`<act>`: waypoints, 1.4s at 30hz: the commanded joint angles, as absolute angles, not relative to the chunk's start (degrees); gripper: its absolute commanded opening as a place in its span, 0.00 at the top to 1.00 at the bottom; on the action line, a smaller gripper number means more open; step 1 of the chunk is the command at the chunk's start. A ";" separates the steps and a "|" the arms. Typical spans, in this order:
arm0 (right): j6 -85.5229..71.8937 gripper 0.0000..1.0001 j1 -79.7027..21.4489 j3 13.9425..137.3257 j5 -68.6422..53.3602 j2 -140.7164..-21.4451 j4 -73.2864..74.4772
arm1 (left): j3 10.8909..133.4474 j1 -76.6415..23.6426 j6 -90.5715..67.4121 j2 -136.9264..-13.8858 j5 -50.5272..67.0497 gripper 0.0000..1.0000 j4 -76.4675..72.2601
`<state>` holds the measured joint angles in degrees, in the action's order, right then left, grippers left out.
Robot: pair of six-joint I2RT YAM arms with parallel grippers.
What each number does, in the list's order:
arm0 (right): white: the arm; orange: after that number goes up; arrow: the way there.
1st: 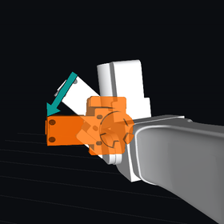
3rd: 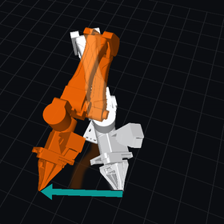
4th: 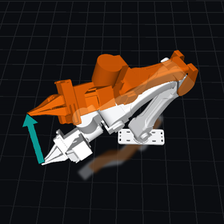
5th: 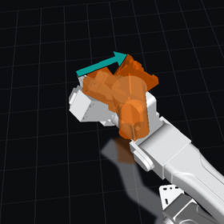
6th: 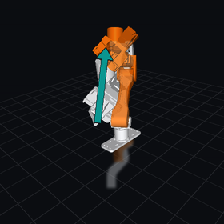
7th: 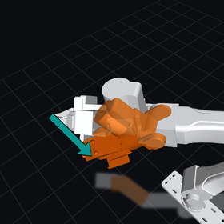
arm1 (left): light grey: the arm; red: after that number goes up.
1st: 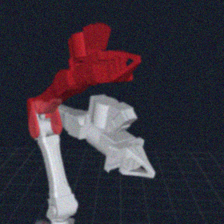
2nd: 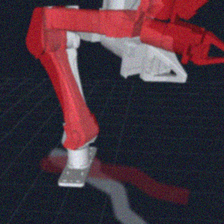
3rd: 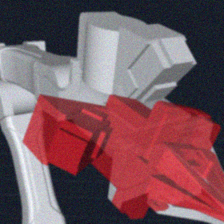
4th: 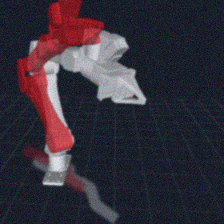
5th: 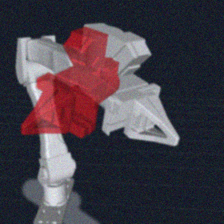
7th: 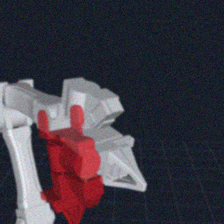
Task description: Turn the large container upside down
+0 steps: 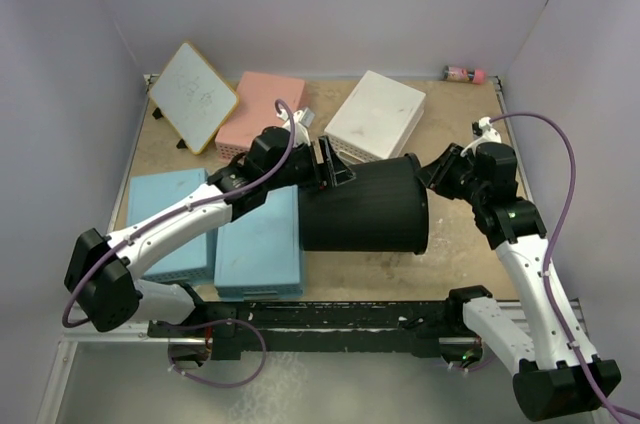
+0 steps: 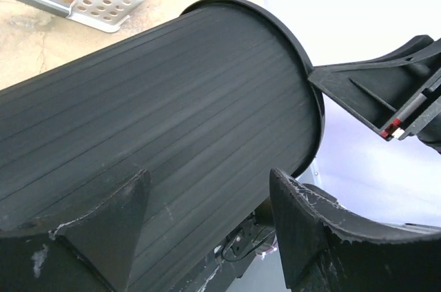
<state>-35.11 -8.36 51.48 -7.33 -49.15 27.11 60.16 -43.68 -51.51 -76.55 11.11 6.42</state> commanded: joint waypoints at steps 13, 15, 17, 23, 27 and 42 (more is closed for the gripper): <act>-25.64 0.48 -8.17 51.39 -3.18 -49.40 36.04 | 62.25 -41.86 -47.15 -66.64 -7.41 0.29 30.92; -25.16 0.47 -8.17 51.40 -3.89 -49.46 36.05 | 59.07 -40.72 -48.23 -65.80 -5.49 0.29 28.60; -24.61 0.46 -8.17 52.32 -4.92 -49.48 36.15 | 56.54 -39.99 -49.37 -65.48 -2.94 0.29 25.28; -22.63 0.38 -8.22 54.57 -8.06 -48.12 36.11 | 51.35 -39.90 -54.30 -67.39 8.13 0.29 11.93; -21.57 0.41 -8.17 53.88 -11.10 -48.39 35.99 | 50.02 -39.97 -57.17 -68.55 12.58 0.29 4.65; -26.30 0.85 -8.17 48.79 -7.82 -48.65 37.83 | 56.36 -40.52 -61.46 -72.60 19.90 0.29 -5.57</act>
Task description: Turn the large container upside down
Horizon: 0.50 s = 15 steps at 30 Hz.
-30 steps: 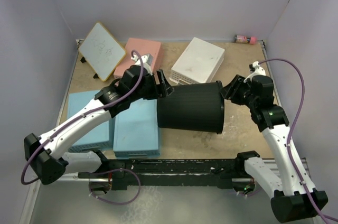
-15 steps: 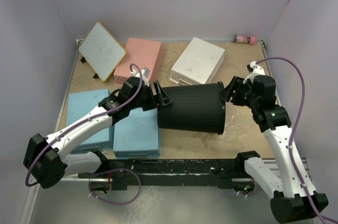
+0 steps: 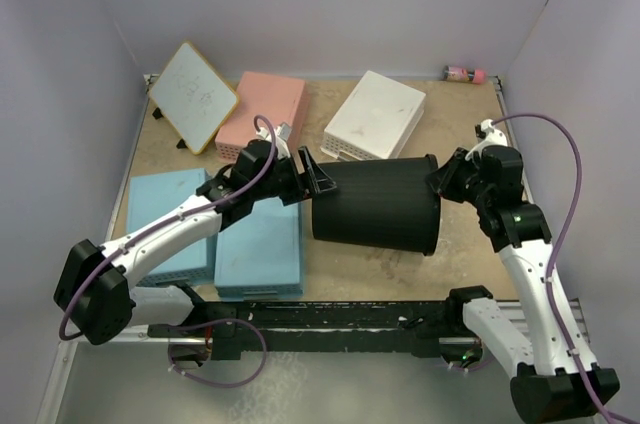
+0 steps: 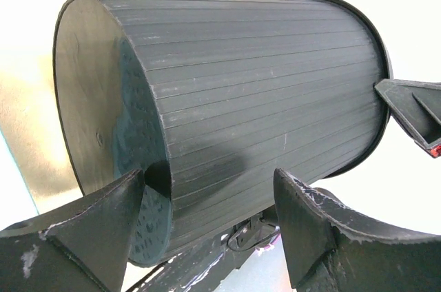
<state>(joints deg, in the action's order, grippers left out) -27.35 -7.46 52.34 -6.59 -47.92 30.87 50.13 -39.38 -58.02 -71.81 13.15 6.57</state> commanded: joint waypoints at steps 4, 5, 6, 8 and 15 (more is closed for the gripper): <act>-29.20 0.85 -8.18 46.80 -10.45 -47.75 35.56 | 60.94 -41.13 -61.30 -73.56 21.25 0.29 -5.14; -29.77 0.85 -8.17 46.26 -11.06 -47.66 35.11 | 61.92 -41.13 -61.21 -73.61 21.60 0.29 -4.94; -30.31 0.85 -8.21 45.72 -11.59 -47.60 34.78 | 63.01 -41.13 -61.09 -73.57 21.84 0.29 -4.61; -31.03 0.84 -8.17 44.76 -12.43 -47.63 34.10 | 65.37 -41.11 -60.75 -73.55 22.17 0.29 -3.97; -34.37 0.76 -8.17 41.09 -15.20 -46.83 31.39 | 70.12 -41.13 -59.75 -74.13 22.68 0.29 -3.05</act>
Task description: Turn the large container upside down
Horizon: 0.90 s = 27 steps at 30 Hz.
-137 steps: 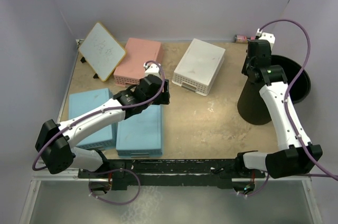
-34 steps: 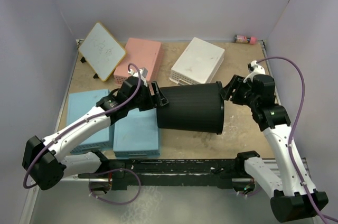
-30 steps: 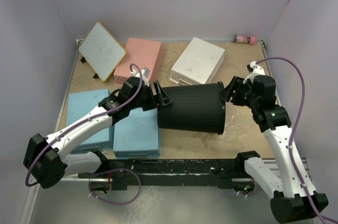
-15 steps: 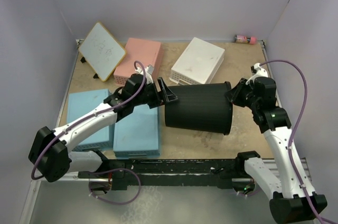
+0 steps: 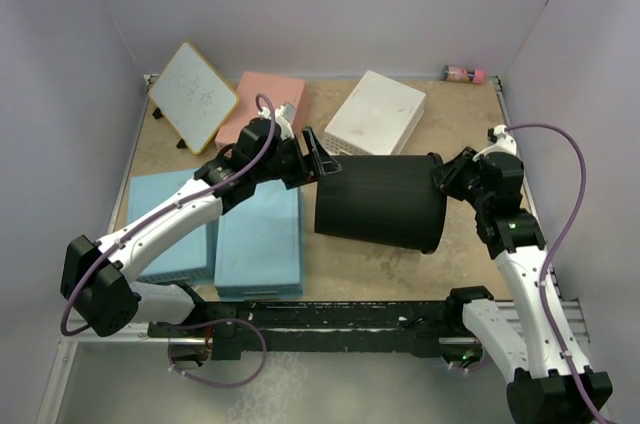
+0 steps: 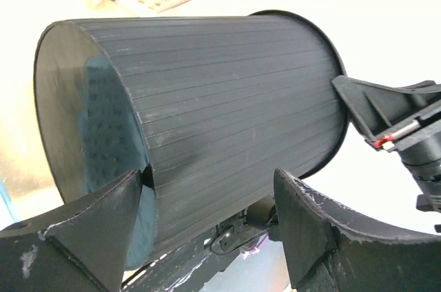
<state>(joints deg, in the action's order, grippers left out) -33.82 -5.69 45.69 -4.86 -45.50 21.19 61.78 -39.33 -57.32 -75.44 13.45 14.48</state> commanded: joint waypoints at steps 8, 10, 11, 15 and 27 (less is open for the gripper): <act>-36.68 0.68 -8.18 40.16 -14.54 -45.04 30.09 | 71.21 -41.46 -61.36 -75.19 23.79 0.29 -6.45; -36.95 0.64 -8.18 39.65 -14.48 -45.03 30.00 | 72.11 -41.77 -61.33 -75.76 23.88 0.29 -6.79; -37.25 0.64 -8.17 39.37 -14.51 -45.00 29.95 | 72.64 -41.87 -61.16 -76.00 24.03 0.29 -6.77; -38.73 0.62 -8.17 37.89 -15.14 -44.28 29.30 | 73.59 -41.91 -60.56 -76.26 23.34 0.29 -6.89; -43.42 0.64 -8.17 32.53 -19.46 -44.94 20.17 | 74.21 -42.63 -62.33 -78.73 24.73 0.29 -10.48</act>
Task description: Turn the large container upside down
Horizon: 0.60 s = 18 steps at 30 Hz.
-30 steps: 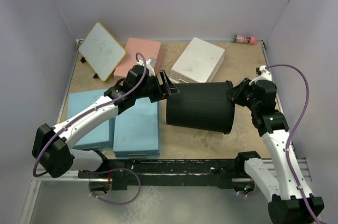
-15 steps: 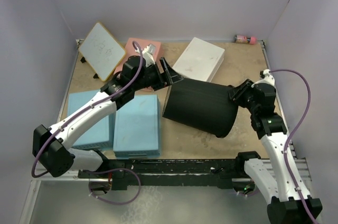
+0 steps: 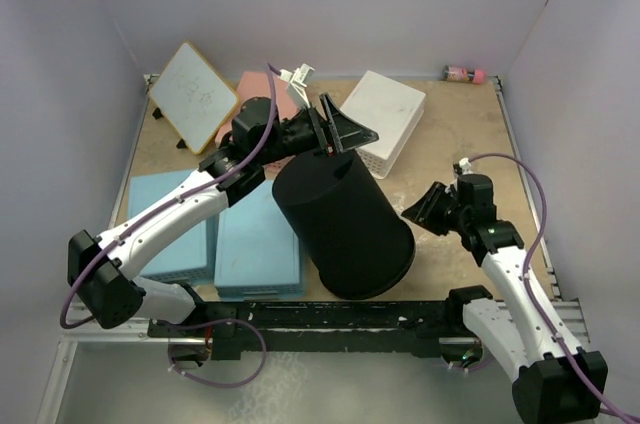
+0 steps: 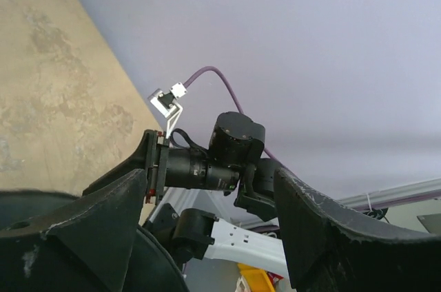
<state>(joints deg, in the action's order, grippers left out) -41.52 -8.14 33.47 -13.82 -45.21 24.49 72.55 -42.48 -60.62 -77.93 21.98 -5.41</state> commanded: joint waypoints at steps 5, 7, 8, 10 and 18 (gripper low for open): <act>-44.49 0.64 -8.18 30.42 -19.67 -46.99 15.26 | 73.67 -43.01 -62.82 -79.23 24.79 0.29 -11.39; -44.31 0.63 -8.17 30.14 -18.80 -47.95 14.51 | 73.45 -43.21 -62.89 -79.28 24.79 0.29 -11.83; -44.30 0.63 -8.17 29.93 -18.99 -48.56 14.23 | 73.12 -43.16 -63.19 -79.32 24.81 0.29 -12.21; -44.38 0.63 -8.22 29.62 -18.99 -49.60 13.01 | 72.89 -43.33 -63.45 -79.49 24.83 0.29 -12.71; -42.26 0.59 -8.17 30.59 -18.08 -50.12 14.62 | 73.61 -43.44 -61.36 -79.73 23.86 0.29 -10.59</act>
<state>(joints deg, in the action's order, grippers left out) -43.86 -8.14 29.54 -17.58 -50.61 15.07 72.51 -43.22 -62.43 -79.75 23.83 -8.97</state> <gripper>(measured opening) 0.390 0.713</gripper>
